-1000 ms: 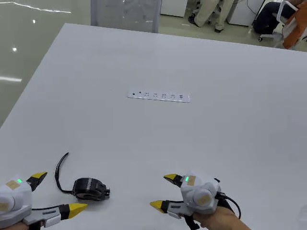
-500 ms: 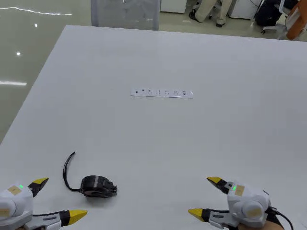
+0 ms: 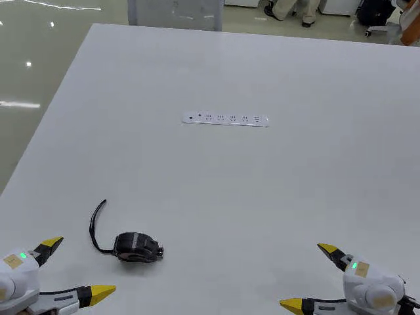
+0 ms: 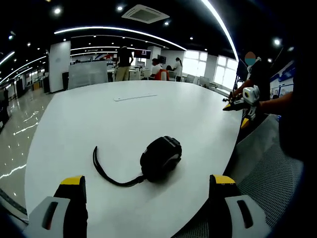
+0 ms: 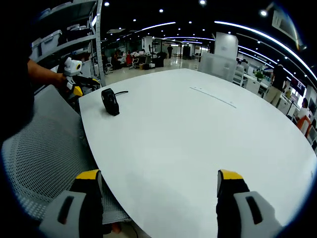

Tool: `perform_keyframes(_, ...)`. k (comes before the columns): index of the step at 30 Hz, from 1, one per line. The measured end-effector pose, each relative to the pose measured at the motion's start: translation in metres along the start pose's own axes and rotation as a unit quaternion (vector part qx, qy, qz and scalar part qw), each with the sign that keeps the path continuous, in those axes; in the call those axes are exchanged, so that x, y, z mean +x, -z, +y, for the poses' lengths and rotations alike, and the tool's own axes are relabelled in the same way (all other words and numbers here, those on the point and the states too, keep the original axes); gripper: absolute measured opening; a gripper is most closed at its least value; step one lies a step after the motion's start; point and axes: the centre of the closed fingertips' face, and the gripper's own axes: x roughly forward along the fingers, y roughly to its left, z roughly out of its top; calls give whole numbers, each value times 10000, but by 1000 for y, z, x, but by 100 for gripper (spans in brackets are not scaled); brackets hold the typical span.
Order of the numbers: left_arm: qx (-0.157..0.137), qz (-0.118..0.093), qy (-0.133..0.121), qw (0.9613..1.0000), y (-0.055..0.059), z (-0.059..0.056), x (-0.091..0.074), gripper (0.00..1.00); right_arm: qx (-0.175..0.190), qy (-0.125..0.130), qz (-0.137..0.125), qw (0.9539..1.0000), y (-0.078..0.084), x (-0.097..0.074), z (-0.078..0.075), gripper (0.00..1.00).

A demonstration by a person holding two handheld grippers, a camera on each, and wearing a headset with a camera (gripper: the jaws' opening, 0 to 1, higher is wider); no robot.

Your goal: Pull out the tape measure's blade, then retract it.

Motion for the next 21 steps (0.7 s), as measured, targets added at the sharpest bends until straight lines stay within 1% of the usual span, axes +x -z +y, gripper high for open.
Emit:
perform_keyframes(4,-11,-71,5,10000,-6,1,-2,100,-12,50,-41,10000,-2,0,0,100)
perform_keyframes(7,-20,-81,-15,10000,-5,4,-1,100,-3,54,-21,10000,1,1,0,100)
perform_keyframes(12,-28,-62,-92,9999,-5,7,-2,100,-45,5,9,10000,5,1,5,100)
perform_keyframes(13,-55,-63,-104,9999,-5,8,-3,100,-76,-5,-17,10000,6,1,5,99)
perform_keyframes(14,-69,-58,-132,9999,-5,9,-3,100,-127,-32,-104,9999,4,0,6,99)
perform_keyframes(15,-51,-57,-167,9998,-5,10,-3,100,-141,-44,-136,9998,4,0,6,99)
perform_keyframes(17,-28,-46,-197,9998,-4,12,-4,100,-125,-43,-110,9999,5,0,5,99)
perform_keyframes(21,-25,-46,-194,9998,-5,13,-3,100,-78,-23,-94,9999,5,-1,2,100)
